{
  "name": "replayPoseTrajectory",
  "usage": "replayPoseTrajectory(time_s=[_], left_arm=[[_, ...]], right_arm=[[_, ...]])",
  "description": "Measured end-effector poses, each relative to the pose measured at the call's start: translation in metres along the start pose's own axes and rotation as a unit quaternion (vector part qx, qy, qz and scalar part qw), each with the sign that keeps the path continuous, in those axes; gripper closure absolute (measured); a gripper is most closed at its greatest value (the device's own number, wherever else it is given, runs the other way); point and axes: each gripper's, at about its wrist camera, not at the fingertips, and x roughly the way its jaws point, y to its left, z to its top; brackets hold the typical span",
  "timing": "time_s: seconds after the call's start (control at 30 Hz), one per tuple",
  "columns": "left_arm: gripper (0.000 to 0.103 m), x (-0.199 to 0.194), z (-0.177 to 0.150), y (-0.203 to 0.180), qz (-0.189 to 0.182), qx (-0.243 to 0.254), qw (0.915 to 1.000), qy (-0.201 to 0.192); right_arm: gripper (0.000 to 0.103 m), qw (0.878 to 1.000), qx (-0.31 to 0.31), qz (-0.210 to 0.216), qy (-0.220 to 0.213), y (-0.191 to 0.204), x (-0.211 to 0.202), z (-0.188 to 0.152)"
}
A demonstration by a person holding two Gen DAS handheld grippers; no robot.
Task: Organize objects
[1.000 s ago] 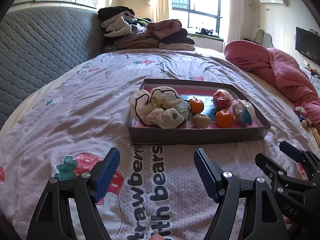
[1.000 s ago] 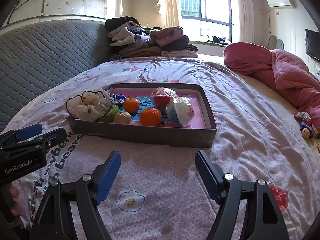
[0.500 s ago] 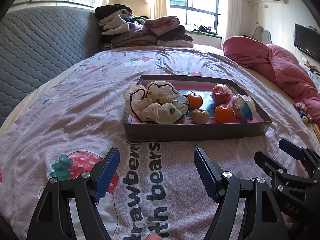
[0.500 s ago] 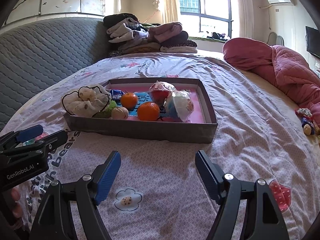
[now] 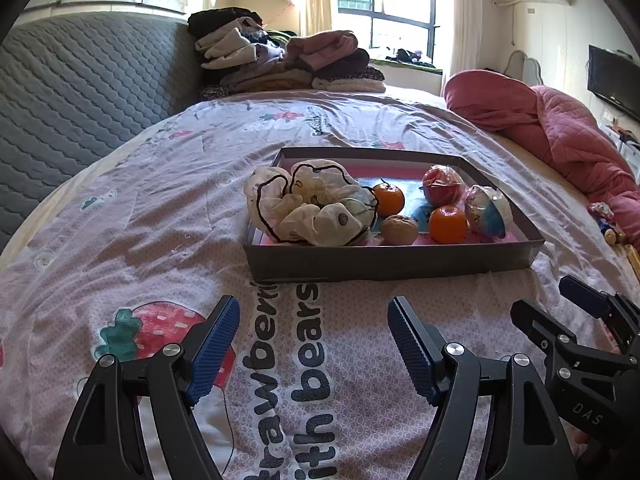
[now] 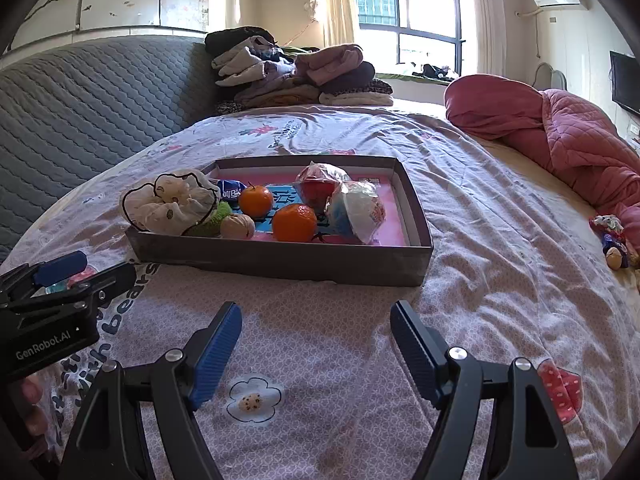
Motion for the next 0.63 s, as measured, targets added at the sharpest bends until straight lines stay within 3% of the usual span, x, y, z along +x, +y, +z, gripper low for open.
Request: replayPoseTrajectory(time_s=[0.63], left_arm=[[0.026,0.0059,-0.0024,-0.0008,0.003,0.01,0.9999,-0.001]], right_arm=[[0.027,1.0,-0.007,0.0,0.008,0.0018,0.0057,-0.002]])
